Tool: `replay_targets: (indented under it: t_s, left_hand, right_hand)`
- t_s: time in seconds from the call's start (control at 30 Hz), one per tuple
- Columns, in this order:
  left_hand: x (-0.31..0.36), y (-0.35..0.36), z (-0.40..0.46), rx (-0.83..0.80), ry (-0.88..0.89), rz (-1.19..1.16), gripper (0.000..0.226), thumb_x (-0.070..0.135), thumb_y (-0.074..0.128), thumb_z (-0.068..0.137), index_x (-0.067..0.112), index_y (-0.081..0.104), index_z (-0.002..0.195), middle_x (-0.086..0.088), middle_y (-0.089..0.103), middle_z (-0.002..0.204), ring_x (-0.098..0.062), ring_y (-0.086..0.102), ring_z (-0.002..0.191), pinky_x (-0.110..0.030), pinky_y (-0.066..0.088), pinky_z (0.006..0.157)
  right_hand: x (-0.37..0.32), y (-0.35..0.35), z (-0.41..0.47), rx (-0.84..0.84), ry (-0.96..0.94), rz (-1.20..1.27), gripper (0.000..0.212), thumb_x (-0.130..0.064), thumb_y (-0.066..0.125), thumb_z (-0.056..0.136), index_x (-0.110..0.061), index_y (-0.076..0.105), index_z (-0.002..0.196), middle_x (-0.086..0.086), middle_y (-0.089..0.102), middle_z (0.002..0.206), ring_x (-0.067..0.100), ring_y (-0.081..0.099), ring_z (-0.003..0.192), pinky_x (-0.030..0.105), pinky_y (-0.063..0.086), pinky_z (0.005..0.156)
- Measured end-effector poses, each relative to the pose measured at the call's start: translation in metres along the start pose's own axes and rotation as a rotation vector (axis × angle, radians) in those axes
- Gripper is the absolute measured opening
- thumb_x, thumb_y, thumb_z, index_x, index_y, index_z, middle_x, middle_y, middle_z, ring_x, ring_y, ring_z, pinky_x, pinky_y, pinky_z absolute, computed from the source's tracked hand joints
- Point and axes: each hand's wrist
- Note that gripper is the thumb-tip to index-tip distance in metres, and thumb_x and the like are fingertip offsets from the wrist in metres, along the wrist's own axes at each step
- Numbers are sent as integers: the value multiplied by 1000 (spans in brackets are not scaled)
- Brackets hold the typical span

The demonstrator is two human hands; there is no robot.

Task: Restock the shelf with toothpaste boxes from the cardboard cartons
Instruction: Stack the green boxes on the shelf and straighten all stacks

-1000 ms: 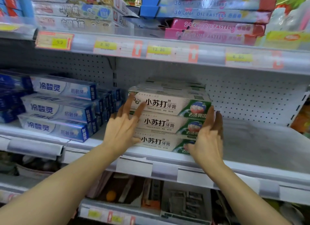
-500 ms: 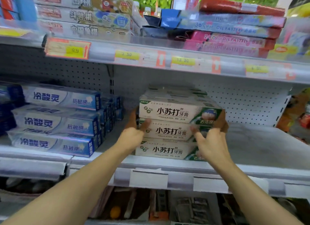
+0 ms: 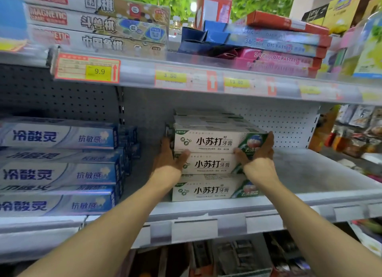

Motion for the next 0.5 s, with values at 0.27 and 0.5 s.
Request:
replay_targets:
  t_s: [0.27, 0.5]
  left_hand:
    - [5, -2, 10, -27, 6, -193, 64, 51, 42, 92, 29, 20, 147, 3, 43, 144, -23, 45, 128, -32, 36, 100]
    - [5, 6, 12, -57, 24, -190, 64, 58, 37, 90, 31, 25, 146, 0, 44, 144, -25, 47, 126, -49, 40, 104]
  right_hand:
    - [1, 16, 19, 95, 88, 142, 68, -48, 54, 87, -11, 23, 136, 19, 41, 130, 38, 48, 114, 47, 43, 95]
    - [-5, 20, 23, 152, 118, 25, 80, -42, 56, 88, -10, 11, 146, 24, 26, 141, 42, 34, 127, 50, 33, 104]
Point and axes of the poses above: each hand's wrist, its own z-axis towards the middle knuckle, its own y-axis out of the palm, x = y × z
